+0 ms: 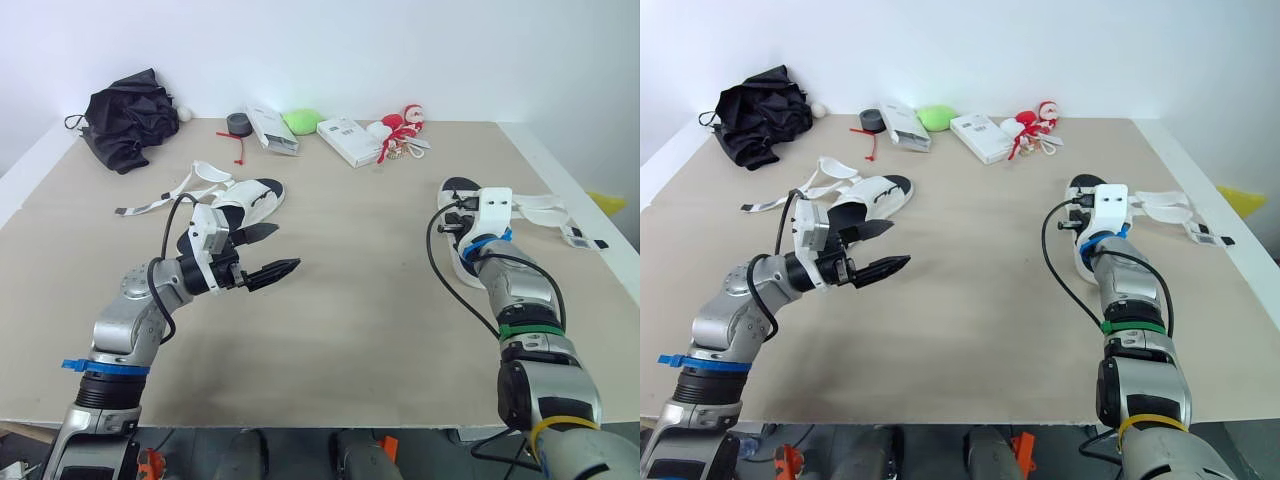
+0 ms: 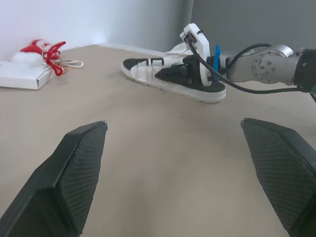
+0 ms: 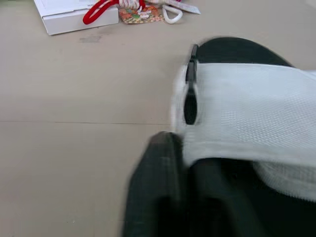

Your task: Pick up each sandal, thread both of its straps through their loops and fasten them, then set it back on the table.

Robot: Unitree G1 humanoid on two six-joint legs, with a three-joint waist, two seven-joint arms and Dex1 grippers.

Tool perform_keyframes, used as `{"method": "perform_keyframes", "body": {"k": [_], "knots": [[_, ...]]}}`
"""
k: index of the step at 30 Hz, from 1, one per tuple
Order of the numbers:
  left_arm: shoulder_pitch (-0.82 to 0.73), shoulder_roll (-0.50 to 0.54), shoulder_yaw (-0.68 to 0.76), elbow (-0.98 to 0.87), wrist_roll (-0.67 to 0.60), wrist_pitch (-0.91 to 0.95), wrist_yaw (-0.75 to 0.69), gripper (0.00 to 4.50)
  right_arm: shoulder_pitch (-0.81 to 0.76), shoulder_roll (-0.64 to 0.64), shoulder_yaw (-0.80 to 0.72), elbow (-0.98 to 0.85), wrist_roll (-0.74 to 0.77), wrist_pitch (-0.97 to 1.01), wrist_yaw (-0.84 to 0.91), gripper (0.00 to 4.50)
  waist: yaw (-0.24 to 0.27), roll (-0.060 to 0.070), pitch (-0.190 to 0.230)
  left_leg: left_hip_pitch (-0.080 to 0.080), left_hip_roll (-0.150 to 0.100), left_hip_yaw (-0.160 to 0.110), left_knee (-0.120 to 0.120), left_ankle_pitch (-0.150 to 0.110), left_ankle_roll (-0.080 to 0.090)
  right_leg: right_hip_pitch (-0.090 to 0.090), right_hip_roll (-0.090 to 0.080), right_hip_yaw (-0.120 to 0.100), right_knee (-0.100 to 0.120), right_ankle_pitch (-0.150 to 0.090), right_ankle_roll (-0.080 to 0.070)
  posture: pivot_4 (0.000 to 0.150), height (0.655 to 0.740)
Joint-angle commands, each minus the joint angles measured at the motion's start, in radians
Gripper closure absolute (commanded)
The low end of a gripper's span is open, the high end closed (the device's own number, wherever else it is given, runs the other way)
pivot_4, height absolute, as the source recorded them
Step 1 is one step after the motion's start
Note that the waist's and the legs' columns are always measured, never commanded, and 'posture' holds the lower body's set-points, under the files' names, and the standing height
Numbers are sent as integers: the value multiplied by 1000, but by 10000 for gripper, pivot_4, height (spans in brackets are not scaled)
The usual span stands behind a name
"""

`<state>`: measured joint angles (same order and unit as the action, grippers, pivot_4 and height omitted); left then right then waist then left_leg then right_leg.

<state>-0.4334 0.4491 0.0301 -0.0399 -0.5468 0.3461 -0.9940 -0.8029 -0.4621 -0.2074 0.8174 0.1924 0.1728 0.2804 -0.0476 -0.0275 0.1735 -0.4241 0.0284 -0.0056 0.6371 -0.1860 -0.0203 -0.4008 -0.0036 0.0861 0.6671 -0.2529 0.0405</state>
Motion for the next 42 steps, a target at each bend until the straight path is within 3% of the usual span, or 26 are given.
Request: {"method": "perform_keyframes", "body": {"k": [1,7,12,17,23,29,42], "knots": [[-44,1,-8,16,12,-32,-28,0,51,10,-21,-38,14,4,7,44072,1,0,0,0,0,0,0,0,0,0,0,0,0,0,0,1500,7400],[-70,24,-5,77,25,-50,-73,0,73,8,-45,-98,49,58,26,44072,2,0,0,0,0,-1,-2,0,0,0,0,-1,0,-1,0,1500,7400],[-123,97,7,155,36,-40,-150,0,154,-25,-6,-368,140,170,246,44072,0,0,0,-1,0,-1,-2,0,0,-1,0,-1,0,-1,0,1500,7400],[-158,142,17,211,36,-75,-226,0,332,-141,185,-804,245,282,629,44072,-5,3,2,-3,1,0,-3,0,0,-5,1,0,0,-1,0,1500,7400],[-187,107,43,294,58,-138,-176,0,407,-234,442,-1033,194,247,890,44072,1,4,2,-5,2,-2,-1,-1,1,-6,3,-2,0,-4,5,1500,7400],[-163,97,1,298,93,-172,-217,0,261,-156,579,-870,100,184,972,44072,-1,2,3,-5,2,-1,2,1,-1,-5,2,-2,0,-2,6,1500,7400],[-136,115,-38,290,155,-204,-261,0,61,-130,534,-456,57,75,1095,44072,4,1,3,-4,3,-2,2,3,-1,-5,3,-2,1,1,2,1500,7400]]}}
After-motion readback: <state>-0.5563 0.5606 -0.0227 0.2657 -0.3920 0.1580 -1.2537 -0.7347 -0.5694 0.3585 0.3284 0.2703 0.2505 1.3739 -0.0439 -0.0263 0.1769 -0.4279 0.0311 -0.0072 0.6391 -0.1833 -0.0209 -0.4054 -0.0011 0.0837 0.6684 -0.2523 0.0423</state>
